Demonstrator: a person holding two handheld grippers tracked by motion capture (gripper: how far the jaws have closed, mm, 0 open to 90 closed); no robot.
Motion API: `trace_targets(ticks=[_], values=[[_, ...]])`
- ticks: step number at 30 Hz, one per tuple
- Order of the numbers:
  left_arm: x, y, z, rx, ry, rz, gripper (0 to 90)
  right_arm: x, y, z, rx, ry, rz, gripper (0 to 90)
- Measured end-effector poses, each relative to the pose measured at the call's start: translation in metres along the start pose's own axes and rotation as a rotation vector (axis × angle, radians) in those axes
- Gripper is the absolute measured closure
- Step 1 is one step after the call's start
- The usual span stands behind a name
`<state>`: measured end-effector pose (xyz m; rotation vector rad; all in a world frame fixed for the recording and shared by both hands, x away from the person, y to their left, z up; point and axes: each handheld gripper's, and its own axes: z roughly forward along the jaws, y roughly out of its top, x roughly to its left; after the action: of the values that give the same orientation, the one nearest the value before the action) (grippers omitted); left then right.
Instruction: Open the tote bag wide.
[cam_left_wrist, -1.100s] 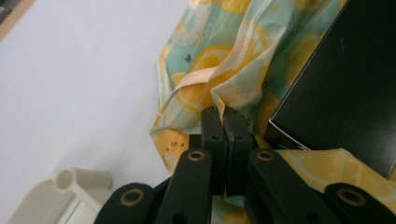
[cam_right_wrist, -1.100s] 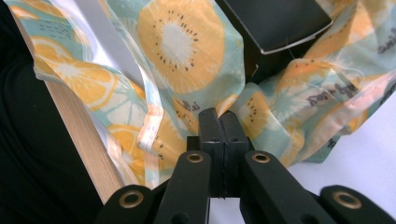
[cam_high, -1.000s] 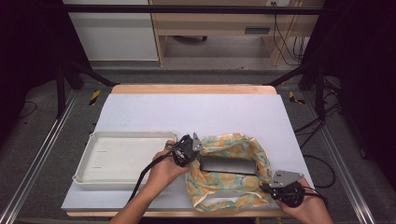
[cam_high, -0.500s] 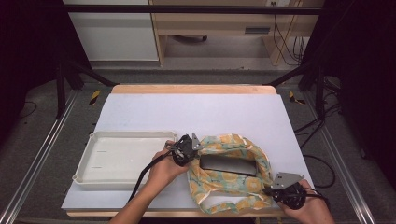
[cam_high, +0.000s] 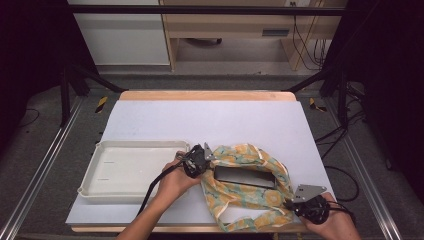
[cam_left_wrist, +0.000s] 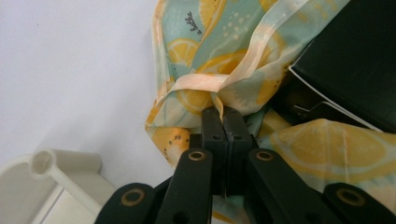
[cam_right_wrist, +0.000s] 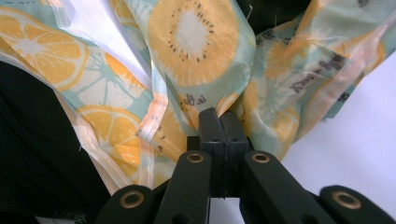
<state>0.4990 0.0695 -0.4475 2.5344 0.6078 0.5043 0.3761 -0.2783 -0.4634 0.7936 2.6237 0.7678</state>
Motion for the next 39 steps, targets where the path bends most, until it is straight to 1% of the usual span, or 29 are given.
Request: trace_targets(ticks=[4,6,10,14,17,19,20,21,23,24,25,26,27,29,30,32,35,39], values=[[0.002,-0.001,0.000,0.009,0.002,-0.009,90.0,-0.002,-0.001,-0.002,0.005,-0.007,-0.005,90.0],[0.002,-0.002,0.000,0.009,0.003,-0.016,90.0,-0.002,-0.001,-0.002,0.007,-0.006,0.001,90.0],[0.003,-0.003,-0.001,0.012,0.008,-0.018,90.0,-0.003,-0.003,-0.003,0.010,-0.008,0.001,90.0],[0.001,-0.002,-0.001,0.020,0.020,-0.002,90.0,-0.003,-0.005,-0.004,0.012,-0.007,0.009,90.0],[0.002,-0.002,0.000,0.025,0.019,-0.006,90.0,-0.003,-0.006,-0.005,0.013,-0.008,0.015,90.0],[0.001,-0.002,0.000,0.025,0.020,-0.002,90.0,-0.003,-0.007,-0.005,0.011,-0.010,0.011,90.0],[0.001,-0.002,-0.001,0.017,0.023,-0.004,90.0,-0.003,-0.007,-0.005,0.011,-0.010,0.011,90.0],[0.000,-0.003,-0.002,0.011,0.017,-0.009,90.0,-0.003,-0.006,-0.005,0.005,-0.013,0.012,90.0],[0.000,-0.003,-0.005,-0.011,0.007,-0.016,89.6,-0.003,-0.005,-0.005,-0.020,-0.009,0.009,90.0],[-0.001,-0.004,-0.007,-0.024,0.003,-0.015,89.2,-0.002,-0.004,-0.006,-0.025,-0.008,0.015,88.3],[-0.001,-0.004,-0.009,-0.039,0.002,-0.021,86.4,-0.002,-0.002,-0.008,-0.051,-0.018,0.008,84.1],[-0.001,-0.005,-0.012,-0.050,-0.003,-0.027,86.4,-0.002,-0.002,-0.008,-0.051,-0.018,0.008,84.1],[-0.002,-0.006,-0.015,-0.068,-0.011,-0.030,85.2,-0.002,-0.001,-0.009,-0.064,-0.018,0.002,81.9],[-0.004,-0.007,-0.021,-0.096,-0.013,-0.030,81.3,0.000,0.002,-0.012,-0.087,-0.027,-0.003,76.1],[-0.005,-0.007,-0.024,-0.111,-0.011,-0.026,79.5,0.001,0.004,-0.015,-0.094,-0.031,-0.009,73.7],[-0.006,-0.007,-0.031,-0.137,-0.005,-0.014,73.7,0.002,0.007,-0.019,-0.113,-0.039,-0.007,65.5],[-0.008,-0.007,-0.040,-0.164,0.009,-0.013,66.8,0.005,0.011,-0.023,-0.123,-0.046,-0.006,58.1],[-0.010,-0.005,-0.054,-0.211,0.011,-0.021,65.1,0.007,0.015,-0.029,-0.141,-0.043,-0.007,51.1]])
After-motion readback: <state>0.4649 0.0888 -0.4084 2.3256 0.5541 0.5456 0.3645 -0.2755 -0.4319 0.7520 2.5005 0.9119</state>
